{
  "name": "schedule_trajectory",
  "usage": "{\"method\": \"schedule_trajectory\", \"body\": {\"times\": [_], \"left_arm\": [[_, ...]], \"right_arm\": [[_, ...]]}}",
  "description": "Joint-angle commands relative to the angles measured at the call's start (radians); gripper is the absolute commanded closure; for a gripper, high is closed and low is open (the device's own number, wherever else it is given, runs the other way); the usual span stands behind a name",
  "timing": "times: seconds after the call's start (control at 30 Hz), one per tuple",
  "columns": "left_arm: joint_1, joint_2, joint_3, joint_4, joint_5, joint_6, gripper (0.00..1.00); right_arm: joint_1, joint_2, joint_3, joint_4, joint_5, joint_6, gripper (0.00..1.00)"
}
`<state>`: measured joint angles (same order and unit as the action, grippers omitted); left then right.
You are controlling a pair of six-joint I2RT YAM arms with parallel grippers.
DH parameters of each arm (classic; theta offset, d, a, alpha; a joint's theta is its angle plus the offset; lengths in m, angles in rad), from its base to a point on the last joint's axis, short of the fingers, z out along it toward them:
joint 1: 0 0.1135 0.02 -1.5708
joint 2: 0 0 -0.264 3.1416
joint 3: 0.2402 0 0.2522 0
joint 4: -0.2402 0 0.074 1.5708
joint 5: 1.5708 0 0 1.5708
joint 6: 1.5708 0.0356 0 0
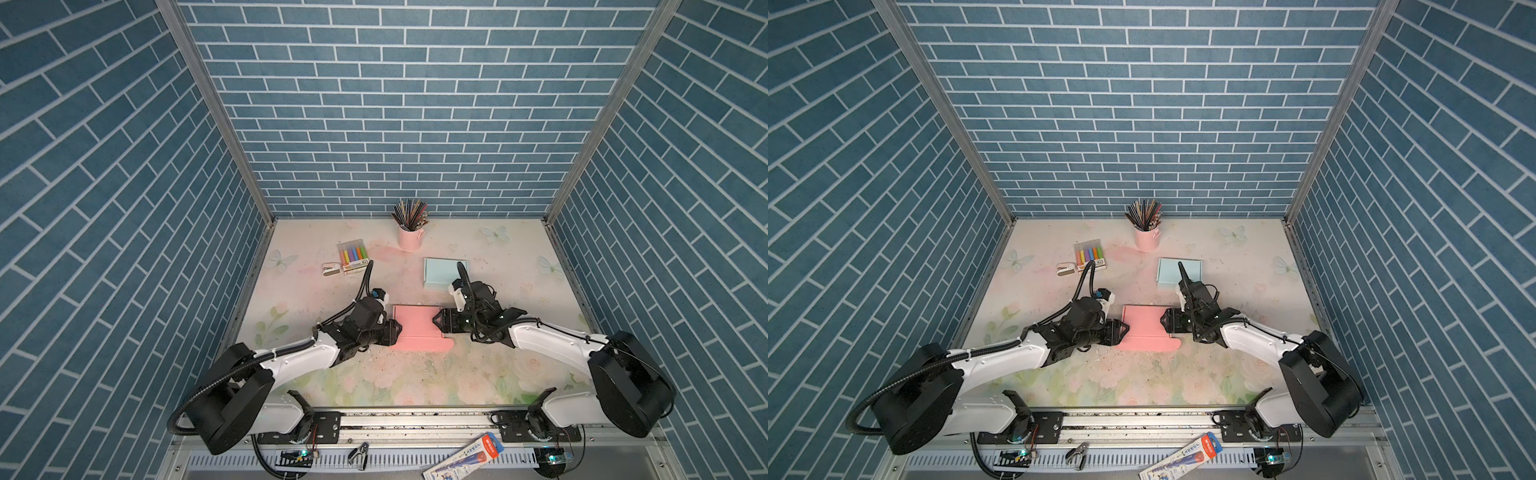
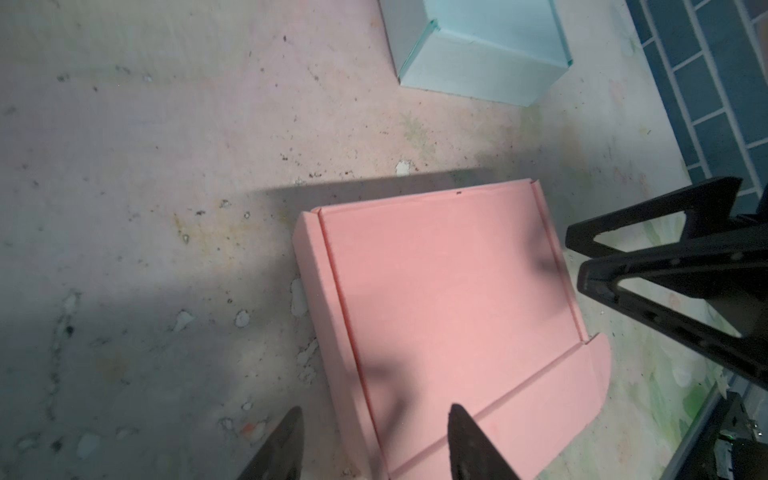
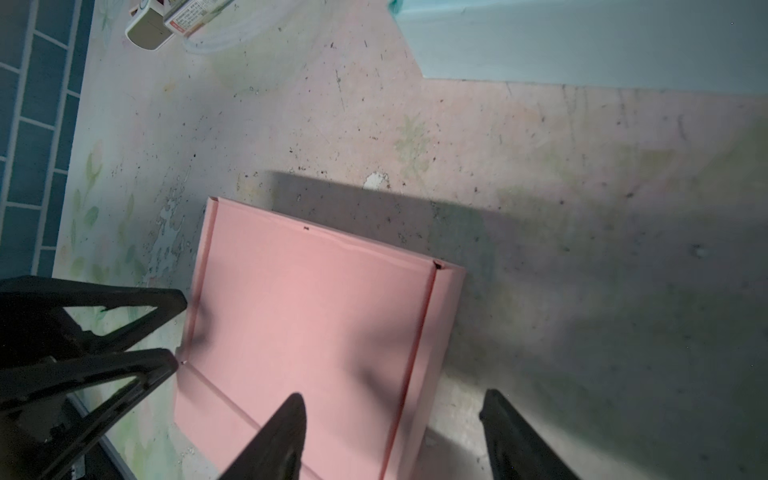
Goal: Fold the paper box
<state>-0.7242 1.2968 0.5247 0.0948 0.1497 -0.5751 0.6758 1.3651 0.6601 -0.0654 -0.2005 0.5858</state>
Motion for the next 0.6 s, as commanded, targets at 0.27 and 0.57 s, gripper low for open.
{"method": "schedule_trajectory", "body": {"times": [0.27, 0.57], "left_arm": [[-0.06, -0.15, -0.004, -0.206, -0.035, -0.004, 0.41], [-0.083, -0.157, -0.026, -0.157, 0.014, -0.052, 0.4]], "right_arm": [[0.126, -0.161, 0.026, -0.233, 0.1, 0.027, 0.3], [0.211, -0.151, -0.005, -0.203, 0.1, 0.102, 0.31]]}}
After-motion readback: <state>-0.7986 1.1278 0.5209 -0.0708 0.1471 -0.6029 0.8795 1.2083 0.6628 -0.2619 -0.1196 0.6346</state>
